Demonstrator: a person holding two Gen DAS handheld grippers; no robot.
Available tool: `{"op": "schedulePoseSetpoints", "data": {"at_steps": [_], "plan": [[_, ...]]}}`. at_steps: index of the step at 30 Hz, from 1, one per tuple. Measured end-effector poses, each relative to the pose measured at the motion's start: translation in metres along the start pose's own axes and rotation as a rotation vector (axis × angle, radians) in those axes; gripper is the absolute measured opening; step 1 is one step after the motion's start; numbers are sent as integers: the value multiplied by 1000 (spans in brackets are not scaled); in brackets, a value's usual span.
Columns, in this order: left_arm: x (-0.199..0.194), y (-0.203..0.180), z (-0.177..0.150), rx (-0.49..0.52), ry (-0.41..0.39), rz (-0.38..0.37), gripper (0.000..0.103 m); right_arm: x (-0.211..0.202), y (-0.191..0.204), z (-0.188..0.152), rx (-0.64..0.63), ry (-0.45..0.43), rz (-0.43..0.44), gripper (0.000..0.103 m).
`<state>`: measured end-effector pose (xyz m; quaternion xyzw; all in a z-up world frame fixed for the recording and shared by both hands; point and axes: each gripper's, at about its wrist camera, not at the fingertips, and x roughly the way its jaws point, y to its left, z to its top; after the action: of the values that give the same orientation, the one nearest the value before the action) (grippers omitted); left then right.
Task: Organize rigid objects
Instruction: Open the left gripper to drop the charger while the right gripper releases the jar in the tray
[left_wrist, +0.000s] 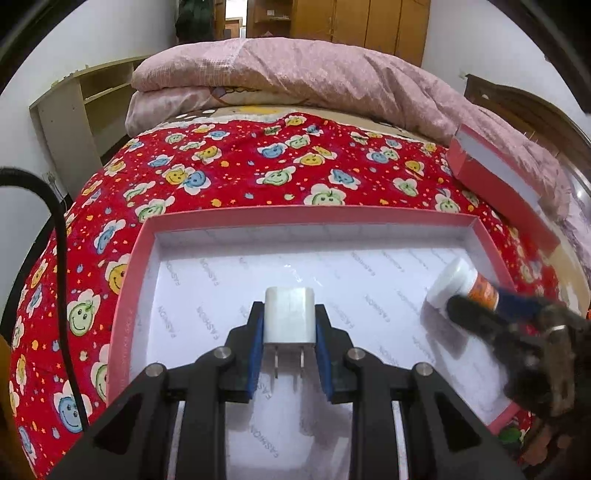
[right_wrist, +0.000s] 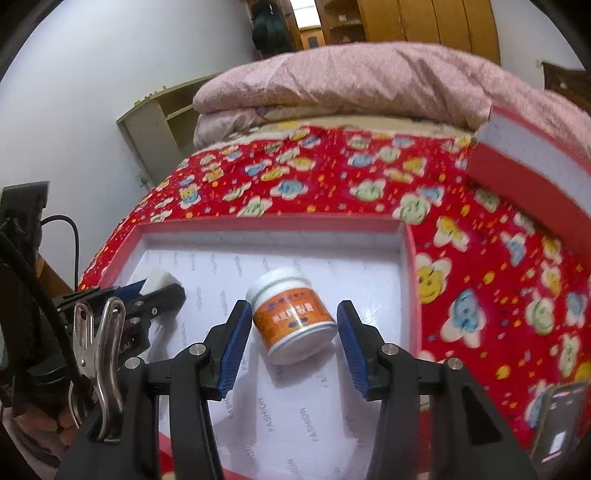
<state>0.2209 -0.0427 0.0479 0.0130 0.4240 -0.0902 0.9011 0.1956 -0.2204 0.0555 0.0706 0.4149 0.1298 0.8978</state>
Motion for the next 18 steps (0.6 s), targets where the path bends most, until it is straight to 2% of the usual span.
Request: {"op": "schedulePoseSetpoints", "data": {"at_steps": [3, 5, 9, 14, 17, 18], "plan": [[0, -2, 0, 17, -5, 9, 26, 7, 8, -5, -59, 9, -83, 48], [1, -2, 0, 18, -4, 13, 27, 7, 10, -5, -60, 15, -77, 48], [1, -3, 0, 14, 0, -3, 34, 8, 10, -5, -58, 15, -72, 48], [1, -9, -2, 44, -5, 13, 41, 7, 9, -5, -58, 15, -73, 48], [0, -14, -2, 66, -1, 8, 55, 8, 10, -5, -67, 16, -68, 50], [0, -15, -3, 69, 2, 9, 63, 8, 9, -5, -68, 17, -65, 50]]}}
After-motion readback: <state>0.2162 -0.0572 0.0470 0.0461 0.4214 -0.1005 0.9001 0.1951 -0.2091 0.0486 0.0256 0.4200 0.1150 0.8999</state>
